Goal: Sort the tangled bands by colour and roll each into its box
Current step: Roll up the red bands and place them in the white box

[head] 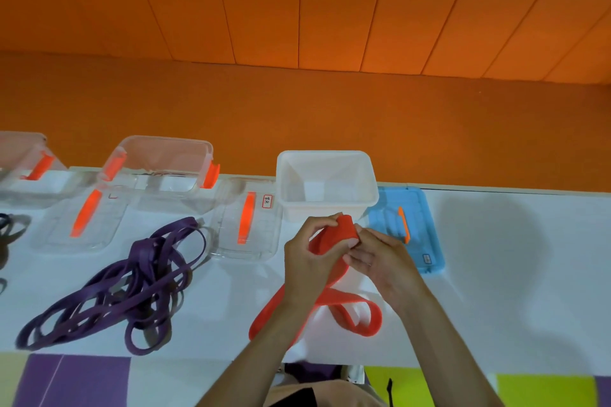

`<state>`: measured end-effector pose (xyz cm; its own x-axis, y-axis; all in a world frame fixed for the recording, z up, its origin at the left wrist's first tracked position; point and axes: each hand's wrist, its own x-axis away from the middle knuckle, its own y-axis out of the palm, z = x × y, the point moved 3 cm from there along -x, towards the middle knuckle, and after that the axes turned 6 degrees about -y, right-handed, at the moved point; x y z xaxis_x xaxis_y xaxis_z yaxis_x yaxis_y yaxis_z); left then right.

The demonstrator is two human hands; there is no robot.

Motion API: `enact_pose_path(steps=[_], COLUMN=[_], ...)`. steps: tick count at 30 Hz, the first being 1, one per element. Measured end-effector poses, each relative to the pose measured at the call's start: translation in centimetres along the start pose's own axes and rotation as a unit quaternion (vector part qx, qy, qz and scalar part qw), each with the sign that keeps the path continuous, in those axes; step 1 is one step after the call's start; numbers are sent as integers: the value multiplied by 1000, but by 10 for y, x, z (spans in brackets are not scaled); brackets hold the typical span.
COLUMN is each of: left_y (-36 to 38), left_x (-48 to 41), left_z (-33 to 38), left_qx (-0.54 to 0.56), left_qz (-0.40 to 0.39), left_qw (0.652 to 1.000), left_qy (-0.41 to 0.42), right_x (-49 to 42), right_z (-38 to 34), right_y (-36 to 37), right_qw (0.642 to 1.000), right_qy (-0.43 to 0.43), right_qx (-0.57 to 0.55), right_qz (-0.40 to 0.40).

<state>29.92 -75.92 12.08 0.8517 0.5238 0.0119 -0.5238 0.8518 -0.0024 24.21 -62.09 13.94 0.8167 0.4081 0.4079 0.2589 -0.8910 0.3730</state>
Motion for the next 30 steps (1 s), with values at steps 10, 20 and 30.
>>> enact_pose_path(steps=[10,20,30], left_y=[-9,-7,-1], left_x=[-13,-18,-17], left_z=[3,21,31], left_qx=[-24,29,19], left_qz=[-130,-72,-58], left_qw=[991,997,997], left_qy=[15,14,36], right_x=[4,1,-1], right_z=[-9,-19,-3], right_y=[-5,9,16], right_qw=[999,991,977], right_qy=[39,61,90], right_qx=[30,-112,-195], right_qz=[5,-34,-9])
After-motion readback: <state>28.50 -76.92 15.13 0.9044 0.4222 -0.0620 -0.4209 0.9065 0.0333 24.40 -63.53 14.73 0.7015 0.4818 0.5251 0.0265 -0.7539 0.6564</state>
